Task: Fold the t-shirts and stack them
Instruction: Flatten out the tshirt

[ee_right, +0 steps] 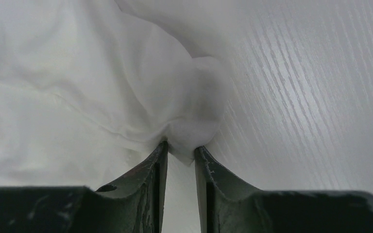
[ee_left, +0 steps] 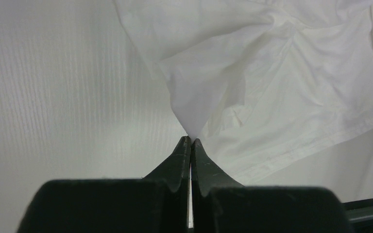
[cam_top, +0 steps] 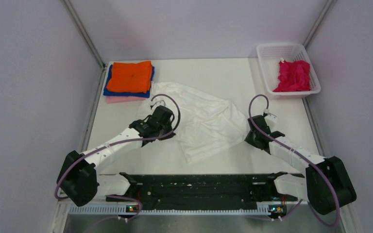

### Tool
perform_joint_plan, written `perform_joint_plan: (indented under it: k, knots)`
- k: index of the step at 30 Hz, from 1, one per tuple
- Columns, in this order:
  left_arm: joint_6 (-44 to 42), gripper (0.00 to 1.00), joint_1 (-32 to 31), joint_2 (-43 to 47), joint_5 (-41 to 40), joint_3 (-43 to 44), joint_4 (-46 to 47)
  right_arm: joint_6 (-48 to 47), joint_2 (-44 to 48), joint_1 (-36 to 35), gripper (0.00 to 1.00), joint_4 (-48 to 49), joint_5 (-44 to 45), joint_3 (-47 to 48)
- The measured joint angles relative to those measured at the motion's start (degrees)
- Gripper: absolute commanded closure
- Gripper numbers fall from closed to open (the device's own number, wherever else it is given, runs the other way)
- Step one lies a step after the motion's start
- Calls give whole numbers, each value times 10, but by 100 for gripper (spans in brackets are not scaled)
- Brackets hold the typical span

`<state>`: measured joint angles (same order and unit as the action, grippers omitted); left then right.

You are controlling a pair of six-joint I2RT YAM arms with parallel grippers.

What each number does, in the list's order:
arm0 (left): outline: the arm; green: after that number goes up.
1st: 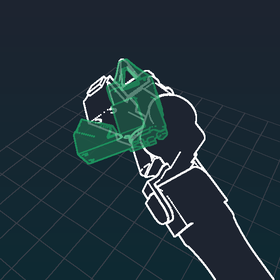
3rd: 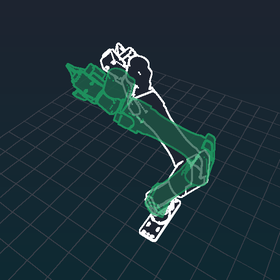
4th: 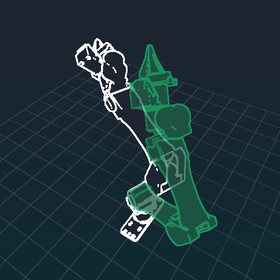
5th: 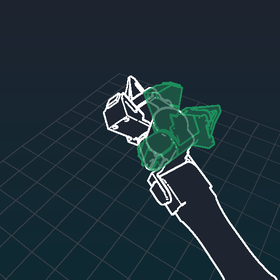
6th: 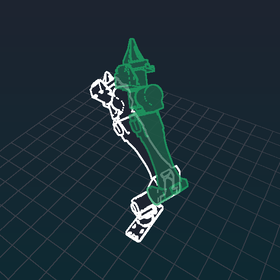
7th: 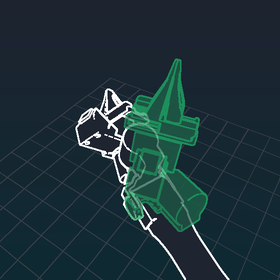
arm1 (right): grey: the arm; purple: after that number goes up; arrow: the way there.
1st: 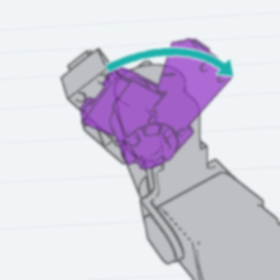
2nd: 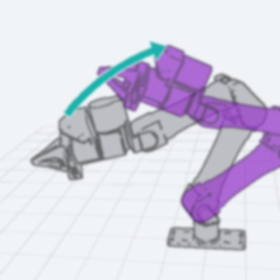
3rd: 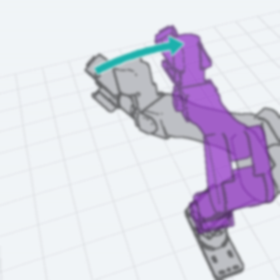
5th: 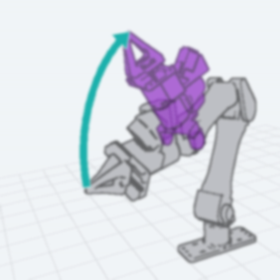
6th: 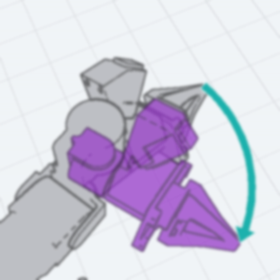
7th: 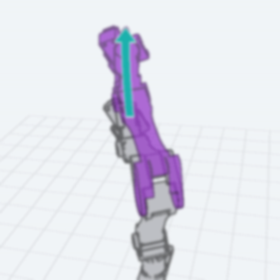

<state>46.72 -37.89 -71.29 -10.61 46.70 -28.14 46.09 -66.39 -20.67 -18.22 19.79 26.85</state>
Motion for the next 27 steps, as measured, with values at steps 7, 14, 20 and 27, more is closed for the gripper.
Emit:
perform_joint_plan:
  k: [7,14,20,27]
  knots:
    - [0,100,1,-1,-15,-4,3,4,-27,2,100,49,-6,2]
    - [-4,100,17,18,-63,12,-6,-11,49,2,100,23,17,8]
    - [-35,100,27,57,-141,116,-5,-46,140,2,100,-18,86,102]
    - [-119,100,27,143,-251,275,0,-109,211,2,100,-29,108,270]
